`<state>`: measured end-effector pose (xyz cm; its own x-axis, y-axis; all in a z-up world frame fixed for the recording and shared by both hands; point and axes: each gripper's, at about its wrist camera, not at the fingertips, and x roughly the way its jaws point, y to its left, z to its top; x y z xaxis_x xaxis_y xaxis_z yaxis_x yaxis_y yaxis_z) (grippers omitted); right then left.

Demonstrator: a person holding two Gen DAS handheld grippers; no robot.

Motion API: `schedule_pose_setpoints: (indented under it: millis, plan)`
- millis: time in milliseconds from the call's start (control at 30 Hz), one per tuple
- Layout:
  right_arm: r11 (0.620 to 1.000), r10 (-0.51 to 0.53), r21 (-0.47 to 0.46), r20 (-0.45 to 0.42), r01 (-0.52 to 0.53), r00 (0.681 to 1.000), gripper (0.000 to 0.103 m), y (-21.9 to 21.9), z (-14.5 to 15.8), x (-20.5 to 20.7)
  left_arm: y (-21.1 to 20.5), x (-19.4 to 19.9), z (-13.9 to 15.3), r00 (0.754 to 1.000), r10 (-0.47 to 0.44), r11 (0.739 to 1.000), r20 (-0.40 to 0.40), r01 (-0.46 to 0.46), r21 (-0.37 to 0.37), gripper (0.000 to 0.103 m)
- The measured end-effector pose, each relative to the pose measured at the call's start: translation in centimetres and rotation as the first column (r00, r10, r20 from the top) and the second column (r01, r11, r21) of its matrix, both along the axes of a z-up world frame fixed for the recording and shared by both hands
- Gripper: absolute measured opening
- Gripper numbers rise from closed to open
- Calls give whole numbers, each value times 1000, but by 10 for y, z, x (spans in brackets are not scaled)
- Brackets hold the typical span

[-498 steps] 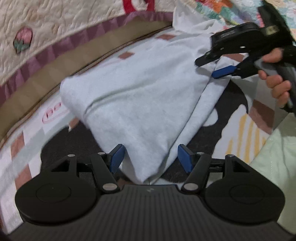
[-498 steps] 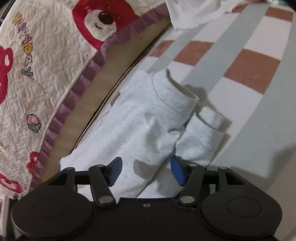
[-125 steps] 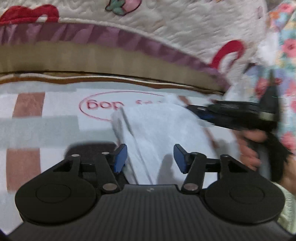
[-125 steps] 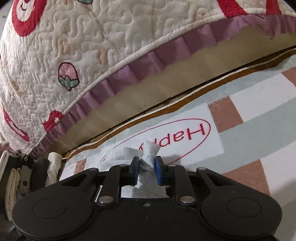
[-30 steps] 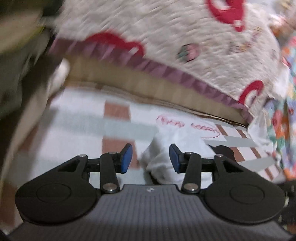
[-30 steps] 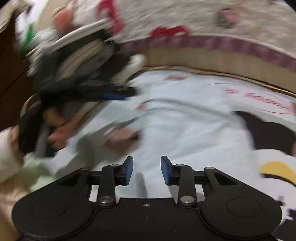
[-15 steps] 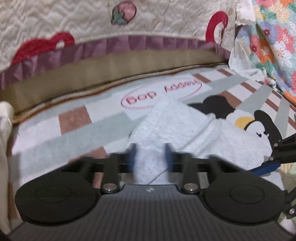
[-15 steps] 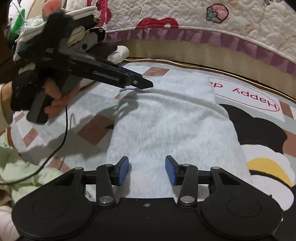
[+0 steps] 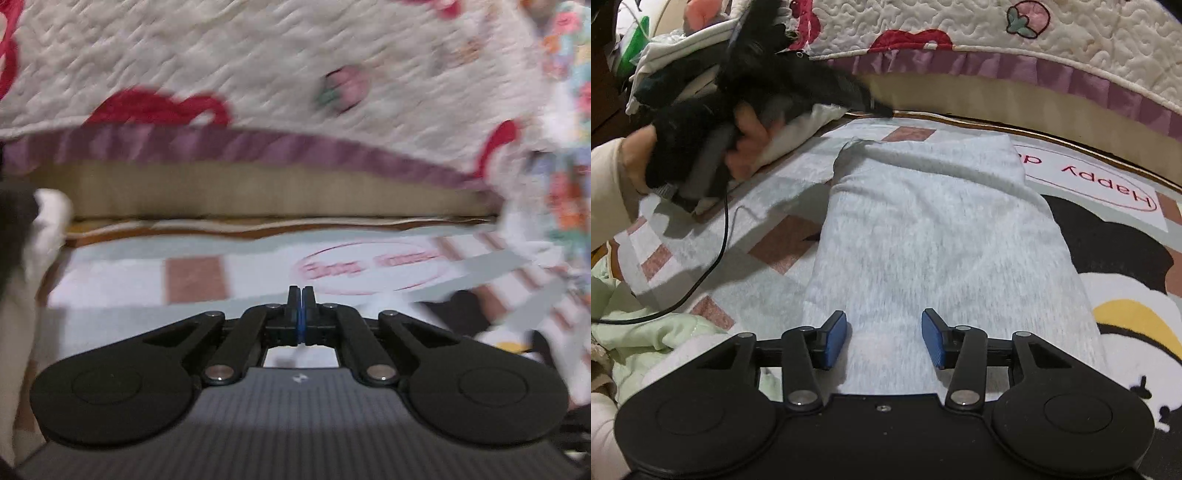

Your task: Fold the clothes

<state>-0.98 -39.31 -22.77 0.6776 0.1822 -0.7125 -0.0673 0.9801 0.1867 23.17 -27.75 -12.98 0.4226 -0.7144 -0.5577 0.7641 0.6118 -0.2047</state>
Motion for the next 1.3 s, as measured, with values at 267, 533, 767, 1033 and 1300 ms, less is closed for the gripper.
schedule_pose_setpoints:
  millis: [267,533,767,1033,1300]
  plan:
    - [1000,-1,23,-1,1,1000,52,-3,0,2,-52,-17,-13,975,-219,967,-35,222,127,9]
    - [999,8,33,17,-8,1000,53,-6,0,1,-96,-23,-38,948,-311,902,-66,317,293,50]
    - [998,16,65,38,-19,999,53,-13,-1,0,-96,-25,-31,950,-312,914,-10,303,271,8]
    - [997,13,75,43,-16,999,53,-14,-2,-1,-114,-19,-40,965,-240,920,108,191,342,4]
    - [997,19,70,41,-21,999,53,-14,-4,-3,-100,20,-12,995,-79,971,69,61,233,0]
